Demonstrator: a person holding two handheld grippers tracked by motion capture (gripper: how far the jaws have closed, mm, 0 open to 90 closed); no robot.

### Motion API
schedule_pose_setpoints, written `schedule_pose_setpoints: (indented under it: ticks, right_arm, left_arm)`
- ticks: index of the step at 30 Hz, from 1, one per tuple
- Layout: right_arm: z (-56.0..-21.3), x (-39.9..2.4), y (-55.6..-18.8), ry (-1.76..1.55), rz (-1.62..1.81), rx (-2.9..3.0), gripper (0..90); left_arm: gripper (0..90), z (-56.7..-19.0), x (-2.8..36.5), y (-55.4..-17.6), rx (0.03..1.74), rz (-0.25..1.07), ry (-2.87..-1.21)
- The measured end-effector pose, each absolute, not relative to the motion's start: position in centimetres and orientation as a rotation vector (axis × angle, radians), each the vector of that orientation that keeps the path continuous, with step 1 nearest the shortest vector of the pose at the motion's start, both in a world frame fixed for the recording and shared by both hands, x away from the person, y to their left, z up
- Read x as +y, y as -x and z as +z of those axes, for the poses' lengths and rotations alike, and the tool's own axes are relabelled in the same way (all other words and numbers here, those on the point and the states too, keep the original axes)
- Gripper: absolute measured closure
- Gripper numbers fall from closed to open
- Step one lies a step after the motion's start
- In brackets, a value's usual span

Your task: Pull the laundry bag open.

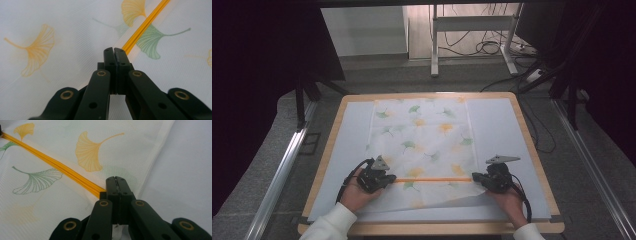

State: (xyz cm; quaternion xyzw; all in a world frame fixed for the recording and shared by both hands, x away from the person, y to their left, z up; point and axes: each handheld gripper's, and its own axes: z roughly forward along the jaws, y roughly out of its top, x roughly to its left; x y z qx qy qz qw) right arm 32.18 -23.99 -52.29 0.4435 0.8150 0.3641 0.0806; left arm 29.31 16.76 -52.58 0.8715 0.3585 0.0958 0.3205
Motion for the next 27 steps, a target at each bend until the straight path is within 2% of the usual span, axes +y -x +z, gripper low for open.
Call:
schedule_pose_setpoints:
  ticks: [27]
  right_arm:
    - [-52.2, -24.0, -32.3, -1.313, 1.083, 2.450, 90.0]
  left_arm:
    - [90.0, -52.6, 21.6, -28.0, 1.089, 0.307, -2.252]
